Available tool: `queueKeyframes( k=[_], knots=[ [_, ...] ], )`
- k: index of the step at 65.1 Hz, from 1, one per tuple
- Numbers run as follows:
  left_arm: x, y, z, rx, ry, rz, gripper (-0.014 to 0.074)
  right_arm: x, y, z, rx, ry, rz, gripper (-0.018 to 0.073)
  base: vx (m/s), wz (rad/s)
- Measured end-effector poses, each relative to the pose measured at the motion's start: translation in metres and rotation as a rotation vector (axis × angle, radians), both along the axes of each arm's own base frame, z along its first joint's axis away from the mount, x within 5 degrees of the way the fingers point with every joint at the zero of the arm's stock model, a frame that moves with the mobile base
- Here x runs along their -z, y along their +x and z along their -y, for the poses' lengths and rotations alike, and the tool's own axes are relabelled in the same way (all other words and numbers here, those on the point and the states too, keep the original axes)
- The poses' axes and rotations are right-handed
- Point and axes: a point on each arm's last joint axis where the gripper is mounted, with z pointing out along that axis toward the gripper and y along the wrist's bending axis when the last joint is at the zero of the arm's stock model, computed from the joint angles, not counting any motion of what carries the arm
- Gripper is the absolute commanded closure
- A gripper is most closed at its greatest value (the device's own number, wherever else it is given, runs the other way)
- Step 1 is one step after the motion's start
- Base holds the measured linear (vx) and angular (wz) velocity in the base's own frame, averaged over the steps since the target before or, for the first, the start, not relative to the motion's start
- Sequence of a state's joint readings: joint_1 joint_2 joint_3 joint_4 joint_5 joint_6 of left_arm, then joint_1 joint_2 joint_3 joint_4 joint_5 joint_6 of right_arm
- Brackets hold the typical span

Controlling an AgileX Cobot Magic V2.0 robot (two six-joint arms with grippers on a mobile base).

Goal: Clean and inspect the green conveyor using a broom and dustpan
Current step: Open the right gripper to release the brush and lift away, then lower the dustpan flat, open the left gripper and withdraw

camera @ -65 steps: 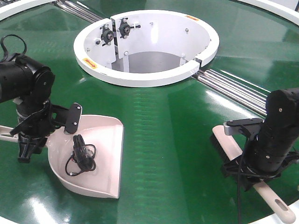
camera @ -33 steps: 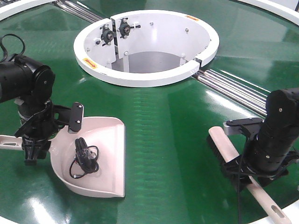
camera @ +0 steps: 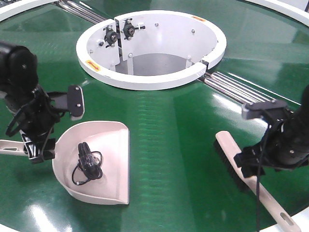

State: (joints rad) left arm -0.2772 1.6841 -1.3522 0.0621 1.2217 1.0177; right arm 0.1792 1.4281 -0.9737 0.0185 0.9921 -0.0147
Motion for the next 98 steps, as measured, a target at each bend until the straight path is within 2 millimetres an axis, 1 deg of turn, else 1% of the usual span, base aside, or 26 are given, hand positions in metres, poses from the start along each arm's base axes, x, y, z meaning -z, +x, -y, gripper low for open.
queueKeyframes(
  k=[6,13,20,24,27,30,33,43,46,51,55,59,63,72,78,86,90,93,98],
  knots=[
    [-0.016,-0.008,0.000,-0.017,-0.039,0.042,0.0115,-0.017,-0.003,0.001,0.001,0.020,0.115,0.0039,0.00,0.00],
    [-0.044,-0.023,-0.004,-0.024,-0.070,0.120,0.0115,-0.039,-0.008,0.002,0.002,0.048,0.267,0.0041,0.00,0.00],
    [-0.076,-0.046,-0.010,-0.024,-0.101,0.222,0.0115,-0.062,-0.018,0.003,0.004,0.073,0.404,0.0041,0.00,0.00],
    [-0.096,-0.063,-0.015,-0.023,-0.126,0.289,0.0115,-0.073,-0.026,0.005,0.005,0.086,0.462,0.0041,0.00,0.00],
    [-0.110,-0.076,-0.017,-0.026,-0.152,0.331,0.0115,-0.083,-0.034,0.006,-0.002,0.092,0.509,0.0041,0.00,0.00],
    [-0.126,-0.095,-0.020,-0.041,-0.203,0.387,0.0115,-0.092,-0.042,0.008,-0.009,0.096,0.549,0.0041,0.00,0.00],
    [-0.138,-0.108,-0.022,-0.068,-0.253,0.433,0.0115,-0.102,-0.052,0.009,-0.015,0.101,0.597,0.0041,0.00,0.00],
    [-0.181,-0.160,-0.032,-0.183,-0.467,0.660,0.0115,-0.132,-0.091,0.016,-0.039,0.114,0.775,0.0041,0.00,0.00],
    [-0.188,-0.173,-0.035,-0.238,-0.532,0.720,0.0115,-0.140,-0.105,0.019,-0.041,0.123,0.829,0.0041,0.00,0.00],
    [-0.192,-0.194,-0.041,-0.322,-0.637,0.799,0.0115,-0.147,-0.126,0.023,-0.042,0.134,0.912,0.0041,0.00,0.00],
    [-0.188,-0.207,-0.046,-0.376,-0.709,0.847,0.0115,-0.146,-0.143,0.026,-0.041,0.144,0.979,0.0041,0.00,0.00],
    [-0.174,-0.221,-0.051,-0.435,-0.765,0.891,0.0115,-0.137,-0.156,0.028,-0.039,0.153,1.036,0.0041,0.00,0.00],
    [-0.155,-0.229,-0.057,-0.494,-0.787,0.925,0.0115,-0.121,-0.166,0.030,-0.037,0.160,1.080,0.0041,0.00,0.00],
    [-0.101,-0.243,-0.071,-0.658,-0.833,0.985,0.0115,-0.084,-0.186,0.034,-0.026,0.179,1.167,0.0041,0.00,0.00],
    [-0.061,-0.247,-0.077,-0.749,-0.863,1.006,0.0115,-0.055,-0.191,0.035,-0.010,0.198,1.198,0.0041,0.00,0.00],
    [-0.015,-0.248,-0.078,-0.807,-0.906,1.007,0.0115,-0.019,-0.189,0.035,-0.001,0.205,1.218,0.0041,0.00,0.00],
    [0.002,-0.248,-0.077,-0.812,-0.946,1.005,0.0118,-0.007,-0.186,0.035,0.002,0.208,1.229,0.0043,0.00,0.00],
    [0.012,-0.248,-0.076,-0.805,-0.964,1.004,0.0127,-0.002,-0.185,0.035,0.003,0.209,1.237,0.0049,0.00,0.00],
    [0.022,-0.248,-0.074,-0.789,-0.990,1.010,0.0160,0.004,-0.184,0.034,0.004,0.210,1.244,0.0085,0.00,0.00]
  ],
)
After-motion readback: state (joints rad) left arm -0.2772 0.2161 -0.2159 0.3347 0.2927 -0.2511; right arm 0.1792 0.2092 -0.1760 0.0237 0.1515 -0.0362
